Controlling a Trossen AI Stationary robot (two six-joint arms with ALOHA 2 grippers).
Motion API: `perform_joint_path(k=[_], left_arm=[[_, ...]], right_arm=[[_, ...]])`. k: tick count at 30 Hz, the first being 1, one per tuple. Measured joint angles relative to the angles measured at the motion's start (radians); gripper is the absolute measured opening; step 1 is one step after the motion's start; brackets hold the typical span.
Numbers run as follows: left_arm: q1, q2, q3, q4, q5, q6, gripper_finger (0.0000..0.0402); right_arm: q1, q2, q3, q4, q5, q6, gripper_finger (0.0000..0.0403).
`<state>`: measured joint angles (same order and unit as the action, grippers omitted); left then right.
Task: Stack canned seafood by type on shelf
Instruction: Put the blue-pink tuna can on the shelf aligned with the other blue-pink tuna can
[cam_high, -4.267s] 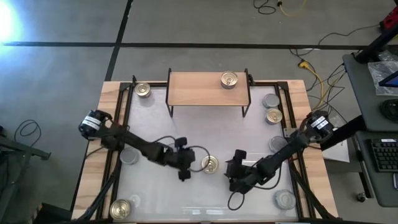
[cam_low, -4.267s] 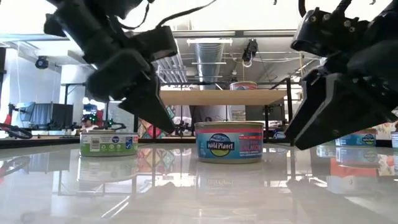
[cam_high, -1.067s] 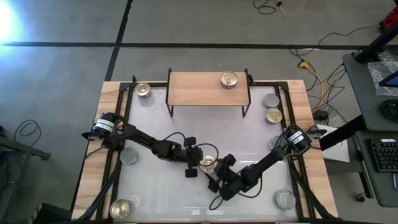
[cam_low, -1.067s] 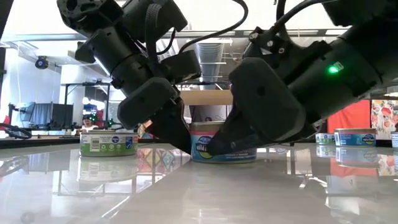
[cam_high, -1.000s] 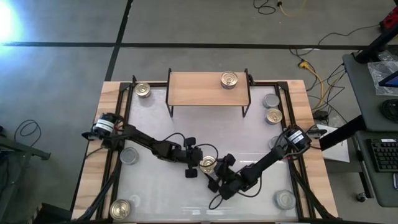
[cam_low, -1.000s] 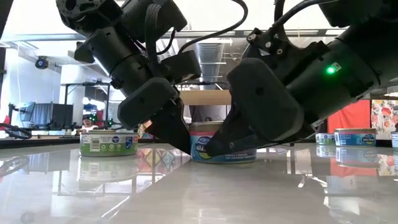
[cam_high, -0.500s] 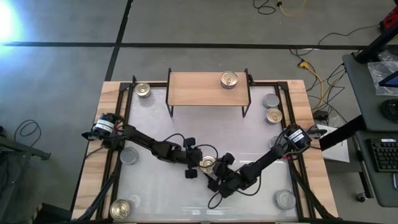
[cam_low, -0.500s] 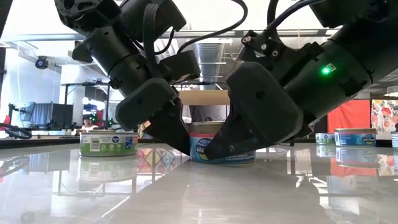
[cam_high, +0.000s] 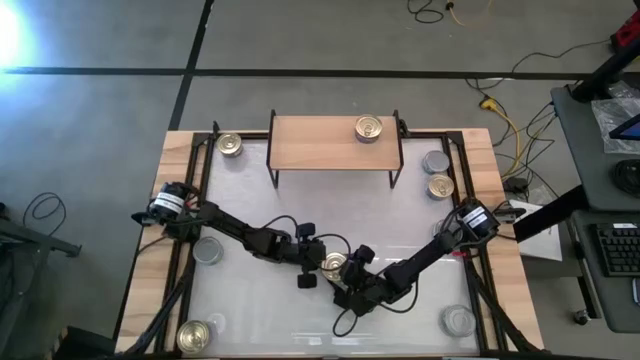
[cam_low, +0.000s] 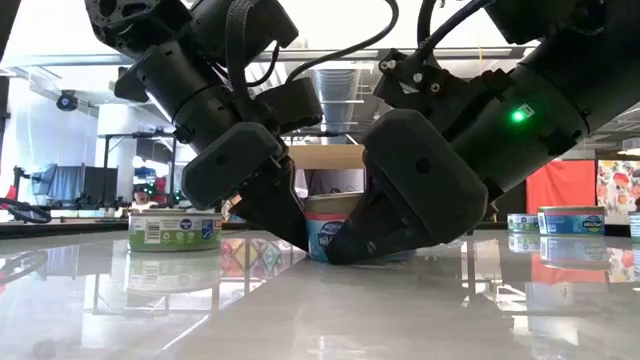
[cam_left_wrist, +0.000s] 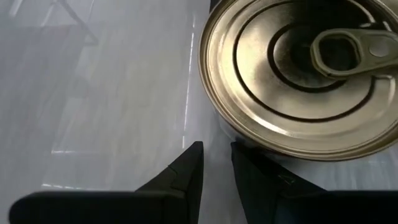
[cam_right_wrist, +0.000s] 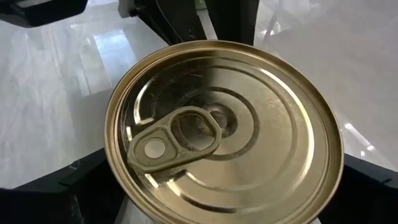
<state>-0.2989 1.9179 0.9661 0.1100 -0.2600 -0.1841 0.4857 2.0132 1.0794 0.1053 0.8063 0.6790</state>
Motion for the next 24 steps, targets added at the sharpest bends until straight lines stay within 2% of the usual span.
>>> perform_joint_path(k=[7,13,19,24], left_arm=[[-0.002,0.000,0.000,-0.002,-0.008,0.006,0.0075],[-0.005,-0.019,0.000,-0.018,-0.007,0.010,0.0075],[-0.041,-0.081,-0.016,-0.031,-0.047,0.013,0.0075],[-0.091,-0.192,-0.058,-0.005,-0.083,-0.001,0.0076]], right_arm=[[-0.003,-0.001,0.010,0.020,0.005,-0.048,0.0400],[-0.001,-0.026,0.010,-0.002,-0.037,-0.035,0.0400],[0.006,-0.093,0.004,-0.042,-0.094,-0.085,0.0388],[0.005,-0.193,-0.001,-0.140,-0.178,-0.159,0.0374]])
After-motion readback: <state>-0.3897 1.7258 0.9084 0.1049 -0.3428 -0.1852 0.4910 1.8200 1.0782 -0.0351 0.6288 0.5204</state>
